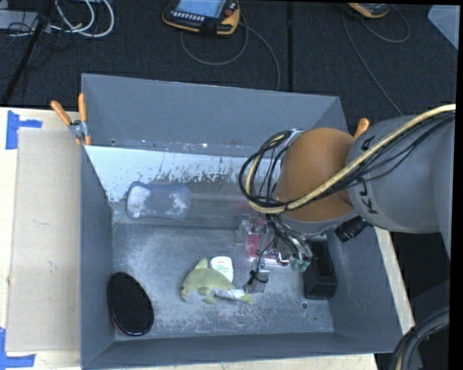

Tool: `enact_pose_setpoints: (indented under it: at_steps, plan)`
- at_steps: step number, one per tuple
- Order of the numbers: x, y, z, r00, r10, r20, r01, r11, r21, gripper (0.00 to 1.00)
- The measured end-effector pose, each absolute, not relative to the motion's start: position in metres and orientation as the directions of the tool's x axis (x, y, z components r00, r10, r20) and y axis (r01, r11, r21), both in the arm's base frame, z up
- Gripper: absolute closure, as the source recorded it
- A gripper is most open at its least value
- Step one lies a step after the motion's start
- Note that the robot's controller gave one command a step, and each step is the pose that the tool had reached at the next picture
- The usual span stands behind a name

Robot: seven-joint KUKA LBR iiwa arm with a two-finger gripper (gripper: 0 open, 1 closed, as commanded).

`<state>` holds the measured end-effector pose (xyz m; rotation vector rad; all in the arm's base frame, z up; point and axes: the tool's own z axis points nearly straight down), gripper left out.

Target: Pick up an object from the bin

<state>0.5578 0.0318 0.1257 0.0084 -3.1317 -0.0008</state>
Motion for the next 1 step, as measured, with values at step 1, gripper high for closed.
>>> enact_pose_setpoints:
  at_steps: [1]
  plan:
    - [0.5595,0.0316,0.1304,-1.000,-0.005,0.002,-0.005,1.000,0.001,0.00]
